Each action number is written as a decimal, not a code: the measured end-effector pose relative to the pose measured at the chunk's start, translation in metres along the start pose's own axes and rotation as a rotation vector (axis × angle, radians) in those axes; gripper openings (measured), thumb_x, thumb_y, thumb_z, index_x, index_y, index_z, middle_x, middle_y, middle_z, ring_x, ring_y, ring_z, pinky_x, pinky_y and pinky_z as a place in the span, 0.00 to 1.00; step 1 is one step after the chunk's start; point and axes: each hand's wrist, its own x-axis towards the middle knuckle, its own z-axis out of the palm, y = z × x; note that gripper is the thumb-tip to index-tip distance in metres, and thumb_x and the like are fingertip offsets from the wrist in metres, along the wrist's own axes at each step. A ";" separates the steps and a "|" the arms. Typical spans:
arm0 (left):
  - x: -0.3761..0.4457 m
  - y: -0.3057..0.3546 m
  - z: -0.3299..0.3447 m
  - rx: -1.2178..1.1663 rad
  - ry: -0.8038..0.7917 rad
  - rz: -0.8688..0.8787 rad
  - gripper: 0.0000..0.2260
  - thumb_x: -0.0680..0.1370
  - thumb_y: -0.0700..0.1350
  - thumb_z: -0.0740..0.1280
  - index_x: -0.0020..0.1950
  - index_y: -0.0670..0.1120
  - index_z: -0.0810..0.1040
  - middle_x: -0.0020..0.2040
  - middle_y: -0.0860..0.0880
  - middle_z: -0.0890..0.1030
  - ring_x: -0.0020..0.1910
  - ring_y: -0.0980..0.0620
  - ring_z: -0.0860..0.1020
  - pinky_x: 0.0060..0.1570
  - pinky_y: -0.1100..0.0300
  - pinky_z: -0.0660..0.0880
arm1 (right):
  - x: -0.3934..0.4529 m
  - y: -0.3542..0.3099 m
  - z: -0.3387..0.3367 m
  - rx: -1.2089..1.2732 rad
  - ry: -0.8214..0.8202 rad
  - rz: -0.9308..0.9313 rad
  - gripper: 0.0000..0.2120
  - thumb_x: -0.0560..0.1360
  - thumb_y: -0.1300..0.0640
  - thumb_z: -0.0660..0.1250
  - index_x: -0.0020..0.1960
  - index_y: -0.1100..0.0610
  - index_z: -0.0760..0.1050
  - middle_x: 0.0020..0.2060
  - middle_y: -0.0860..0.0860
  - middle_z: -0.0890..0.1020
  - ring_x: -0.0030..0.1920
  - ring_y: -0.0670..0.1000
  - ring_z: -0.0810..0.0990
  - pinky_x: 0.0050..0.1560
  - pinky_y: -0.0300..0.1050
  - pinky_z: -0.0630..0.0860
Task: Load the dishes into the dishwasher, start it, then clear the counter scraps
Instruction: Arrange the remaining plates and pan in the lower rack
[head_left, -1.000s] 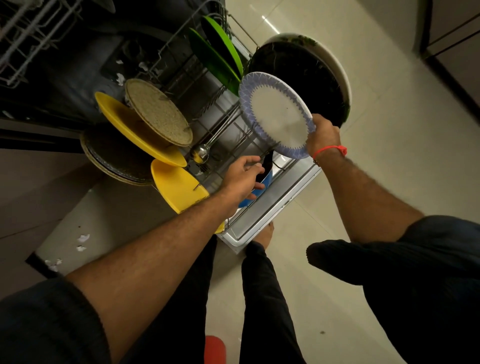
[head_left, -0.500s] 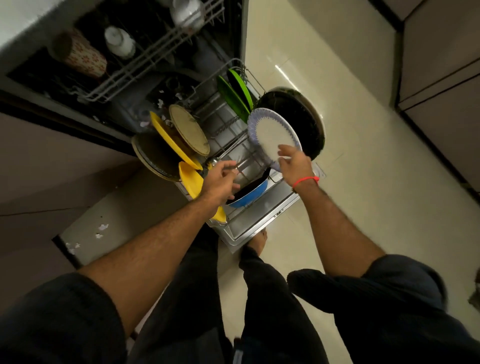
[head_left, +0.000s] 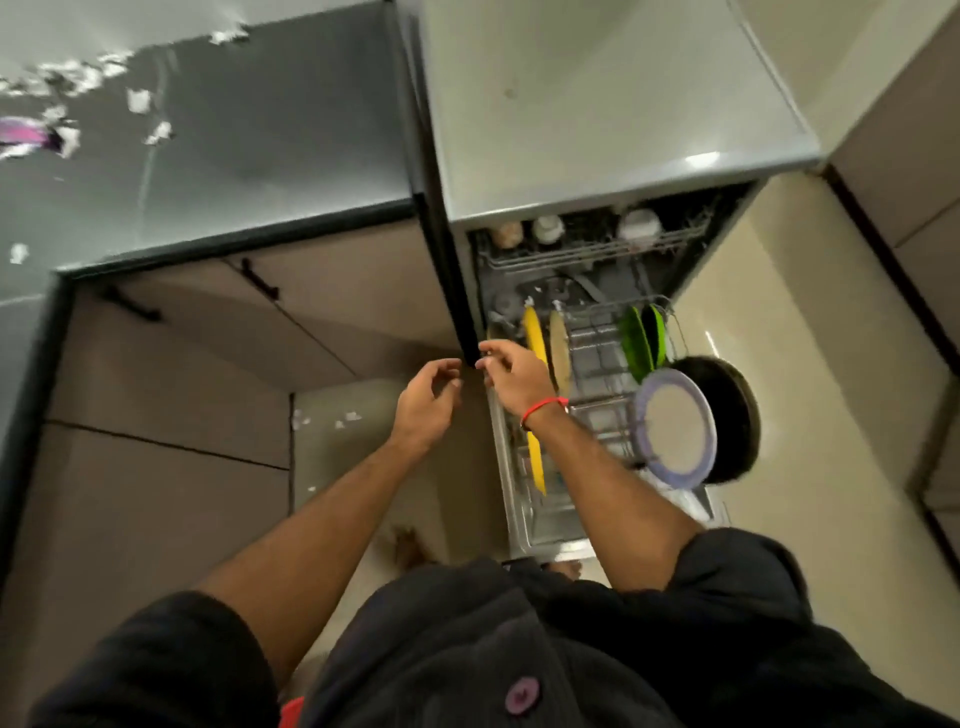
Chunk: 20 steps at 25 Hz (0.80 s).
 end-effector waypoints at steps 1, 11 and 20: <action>-0.003 -0.002 -0.025 -0.024 0.052 0.006 0.13 0.82 0.38 0.66 0.66 0.46 0.77 0.52 0.56 0.80 0.52 0.52 0.81 0.58 0.45 0.80 | 0.002 -0.020 0.017 -0.015 -0.036 -0.042 0.14 0.77 0.58 0.63 0.60 0.52 0.79 0.47 0.49 0.86 0.48 0.50 0.84 0.59 0.55 0.78; -0.036 -0.090 -0.276 -0.227 0.511 0.003 0.16 0.80 0.41 0.69 0.66 0.54 0.75 0.60 0.52 0.80 0.49 0.49 0.82 0.42 0.57 0.79 | 0.000 -0.196 0.252 0.019 -0.349 -0.283 0.14 0.78 0.63 0.63 0.62 0.53 0.77 0.43 0.48 0.85 0.43 0.50 0.85 0.52 0.52 0.82; -0.094 -0.173 -0.447 -0.331 0.880 -0.116 0.17 0.81 0.43 0.69 0.69 0.54 0.74 0.63 0.54 0.79 0.55 0.49 0.82 0.52 0.51 0.81 | -0.030 -0.315 0.435 0.116 -0.647 -0.338 0.13 0.80 0.63 0.62 0.62 0.52 0.76 0.46 0.51 0.86 0.43 0.53 0.86 0.49 0.53 0.83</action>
